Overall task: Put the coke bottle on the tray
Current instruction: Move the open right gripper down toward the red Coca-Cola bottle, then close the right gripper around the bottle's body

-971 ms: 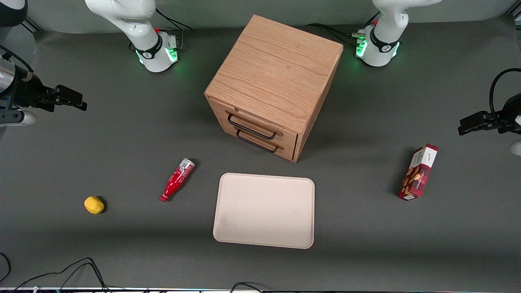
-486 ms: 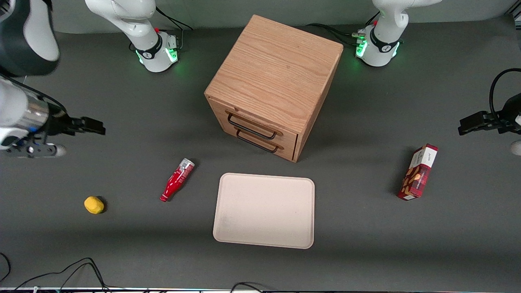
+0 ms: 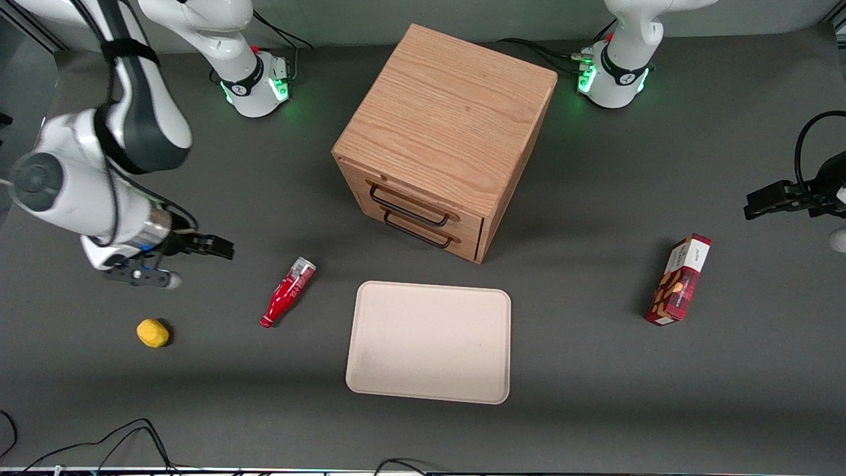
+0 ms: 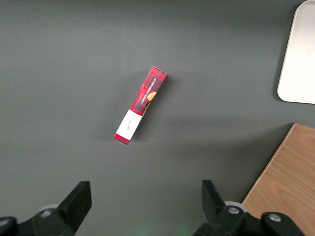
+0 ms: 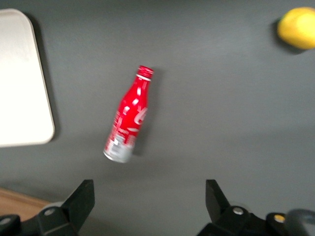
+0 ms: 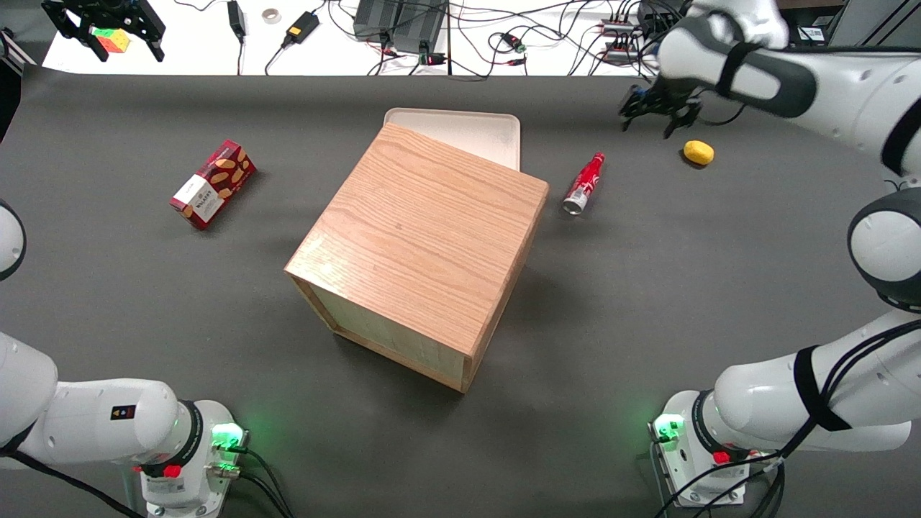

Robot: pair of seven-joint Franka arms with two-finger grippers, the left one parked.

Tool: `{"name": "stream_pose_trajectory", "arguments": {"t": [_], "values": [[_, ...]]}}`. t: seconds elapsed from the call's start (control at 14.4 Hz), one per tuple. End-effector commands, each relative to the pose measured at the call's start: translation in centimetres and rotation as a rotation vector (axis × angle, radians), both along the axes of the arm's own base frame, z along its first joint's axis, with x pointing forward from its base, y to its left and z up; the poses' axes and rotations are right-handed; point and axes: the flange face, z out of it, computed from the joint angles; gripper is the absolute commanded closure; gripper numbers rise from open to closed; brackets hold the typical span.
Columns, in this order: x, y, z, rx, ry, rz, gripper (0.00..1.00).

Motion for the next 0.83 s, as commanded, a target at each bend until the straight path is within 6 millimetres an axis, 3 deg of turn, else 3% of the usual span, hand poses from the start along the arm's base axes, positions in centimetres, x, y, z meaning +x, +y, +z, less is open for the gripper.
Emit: {"name": "stream_pose_trajectory", "arguments": {"t": [0.0,0.14,0.28,0.49,0.76], "values": [[-0.9,1.6,-4.9,-0.008,-0.041,-0.075,0.00],[-0.7,3.5,-8.3,-0.045,-0.049,-0.078,0.00],[-0.1,4.0,-11.5,-0.070,-0.072,-0.090,0.00],[0.5,5.0,-14.5,-0.081,-0.066,-0.096,0.00],[1.4,6.3,-16.3,-0.073,-0.064,-0.211,0.00]]}}
